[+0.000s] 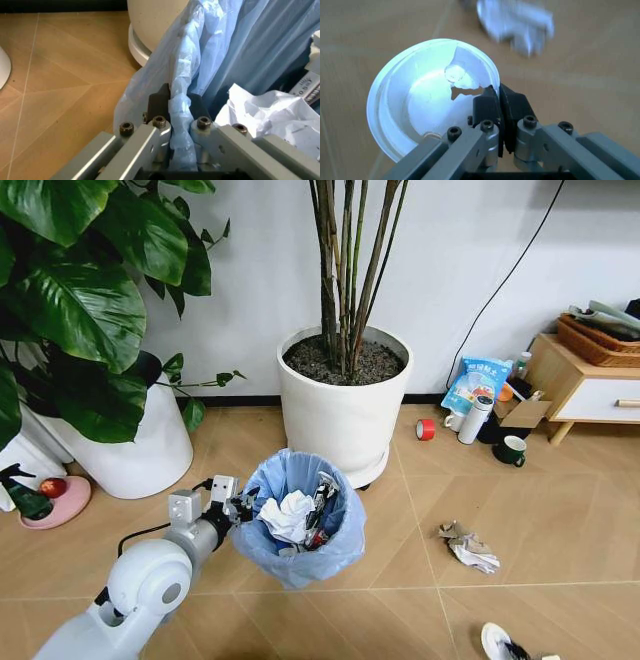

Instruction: Pick up the trash bin and place the garbage on the floor into it.

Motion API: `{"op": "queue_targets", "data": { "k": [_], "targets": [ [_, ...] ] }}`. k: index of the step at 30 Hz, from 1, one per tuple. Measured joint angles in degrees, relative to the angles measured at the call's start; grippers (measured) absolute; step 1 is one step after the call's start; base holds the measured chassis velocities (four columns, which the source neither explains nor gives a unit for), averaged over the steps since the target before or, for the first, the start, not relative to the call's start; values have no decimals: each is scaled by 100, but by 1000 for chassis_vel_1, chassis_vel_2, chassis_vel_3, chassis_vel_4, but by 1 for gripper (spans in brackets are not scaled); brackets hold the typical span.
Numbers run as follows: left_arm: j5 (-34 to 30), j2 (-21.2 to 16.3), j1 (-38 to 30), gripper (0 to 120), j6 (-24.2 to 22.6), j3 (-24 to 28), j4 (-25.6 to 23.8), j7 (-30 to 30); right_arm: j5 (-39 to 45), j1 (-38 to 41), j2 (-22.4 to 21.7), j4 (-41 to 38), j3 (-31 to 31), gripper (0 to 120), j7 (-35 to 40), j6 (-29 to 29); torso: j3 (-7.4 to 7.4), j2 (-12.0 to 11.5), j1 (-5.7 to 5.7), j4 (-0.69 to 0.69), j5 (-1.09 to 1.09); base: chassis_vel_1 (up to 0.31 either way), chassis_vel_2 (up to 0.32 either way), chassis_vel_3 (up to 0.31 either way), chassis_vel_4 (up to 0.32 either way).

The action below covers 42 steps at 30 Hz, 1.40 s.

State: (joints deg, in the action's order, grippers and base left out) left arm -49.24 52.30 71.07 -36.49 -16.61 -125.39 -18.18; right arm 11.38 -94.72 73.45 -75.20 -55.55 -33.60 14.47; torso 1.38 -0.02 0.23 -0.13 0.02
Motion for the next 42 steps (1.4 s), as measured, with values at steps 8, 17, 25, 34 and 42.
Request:
{"op": "queue_targets", "data": {
  "k": [8,17,25,34,42],
  "targets": [
    [29,-24,42,0,0,71,62,-8,97,108,-292,-2164,210,0,307,-628,0,0,0,0,-8,0,0,0,0],
    [-78,-67,-122,0,-6,159,205,-73,925,937,-1247,-3811,1331,0,998,-1744,-1,1,0,3,-4,0,0,0,0],
    [-230,-84,-390,0,-47,304,489,-68,1854,2433,-1958,-4315,2785,0,1412,-2598,0,1,0,1,-5,0,0,0,0],
    [-363,-76,-580,0,-88,376,656,-71,2161,3751,-2013,-4212,4529,0,1569,-2825,0,1,0,1,-7,0,0,0,0],
    [-418,-74,-632,0,-100,383,701,-82,2063,4226,-1983,-3995,5435,0,1436,-3053,0,1,0,1,-6,0,0,0,0]
  ]
}}
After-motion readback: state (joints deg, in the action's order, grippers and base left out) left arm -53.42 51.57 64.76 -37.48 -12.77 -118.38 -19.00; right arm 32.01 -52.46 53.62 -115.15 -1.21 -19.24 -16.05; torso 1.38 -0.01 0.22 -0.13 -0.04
